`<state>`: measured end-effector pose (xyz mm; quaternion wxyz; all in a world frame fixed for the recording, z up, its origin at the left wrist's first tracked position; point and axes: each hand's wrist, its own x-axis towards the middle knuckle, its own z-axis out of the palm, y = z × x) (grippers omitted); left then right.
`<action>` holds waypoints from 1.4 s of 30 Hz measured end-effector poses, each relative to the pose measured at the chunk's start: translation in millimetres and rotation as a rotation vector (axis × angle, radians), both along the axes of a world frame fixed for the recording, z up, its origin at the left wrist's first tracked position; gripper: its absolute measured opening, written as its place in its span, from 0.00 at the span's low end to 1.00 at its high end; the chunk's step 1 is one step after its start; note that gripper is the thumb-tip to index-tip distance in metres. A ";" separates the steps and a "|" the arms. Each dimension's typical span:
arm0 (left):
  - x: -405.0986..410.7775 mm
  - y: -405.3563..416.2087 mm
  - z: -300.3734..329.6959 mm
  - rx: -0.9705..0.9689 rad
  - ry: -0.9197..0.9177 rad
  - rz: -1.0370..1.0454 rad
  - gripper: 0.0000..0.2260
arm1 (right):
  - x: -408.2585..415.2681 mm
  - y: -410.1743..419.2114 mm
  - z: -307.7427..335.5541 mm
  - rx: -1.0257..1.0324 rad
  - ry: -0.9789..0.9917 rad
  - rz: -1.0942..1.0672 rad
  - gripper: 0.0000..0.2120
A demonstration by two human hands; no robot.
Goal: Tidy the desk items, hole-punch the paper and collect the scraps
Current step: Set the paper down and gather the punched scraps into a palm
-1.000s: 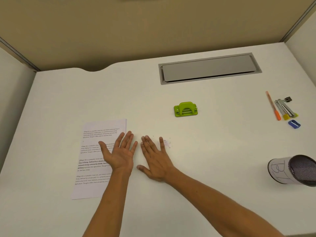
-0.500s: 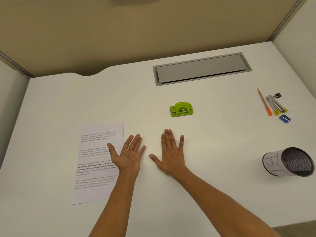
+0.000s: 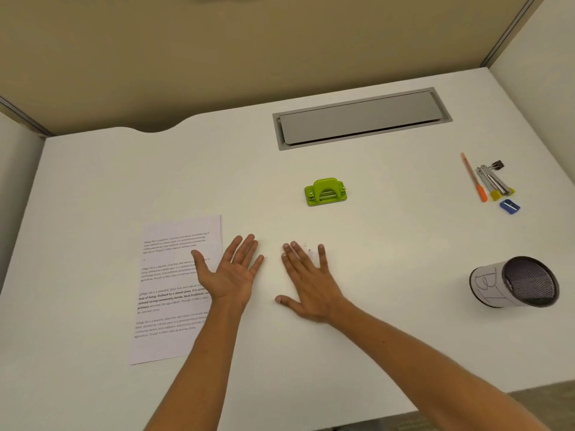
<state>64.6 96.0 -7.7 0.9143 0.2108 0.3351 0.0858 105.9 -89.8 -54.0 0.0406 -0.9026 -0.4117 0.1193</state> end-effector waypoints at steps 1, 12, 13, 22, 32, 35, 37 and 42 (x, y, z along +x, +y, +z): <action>-0.2 -3.9 -0.6 -0.020 -0.006 -0.005 0.44 | 8.4 -3.6 1.5 -0.023 0.001 0.010 0.43; -4.4 -27.8 -15.6 -0.134 -0.008 -0.044 0.45 | 43.7 -18.4 9.6 0.077 0.038 0.011 0.29; -3.7 -28.1 -16.0 -0.140 -0.014 -0.046 0.45 | 36.4 -14.5 6.1 0.061 -0.017 0.025 0.25; -0.1 -35.3 -17.8 -0.212 -0.035 -0.072 0.46 | 16.1 -27.1 23.2 -0.004 -0.139 -0.015 0.14; 1.1 -54.8 -9.8 -0.396 -0.197 -0.194 0.53 | 24.8 -25.8 57.8 0.490 0.363 -0.667 0.12; 2.7 -62.3 -0.6 -0.408 -0.200 -0.232 0.53 | 19.4 -14.8 94.2 0.548 0.478 -0.547 0.12; 2.0 -68.2 4.5 -0.388 -0.215 -0.289 0.54 | 14.2 -3.4 111.1 0.481 0.512 -0.440 0.12; 1.9 -75.4 17.3 -0.379 -0.335 -0.377 0.56 | 9.1 9.9 132.2 0.310 0.509 -0.282 0.15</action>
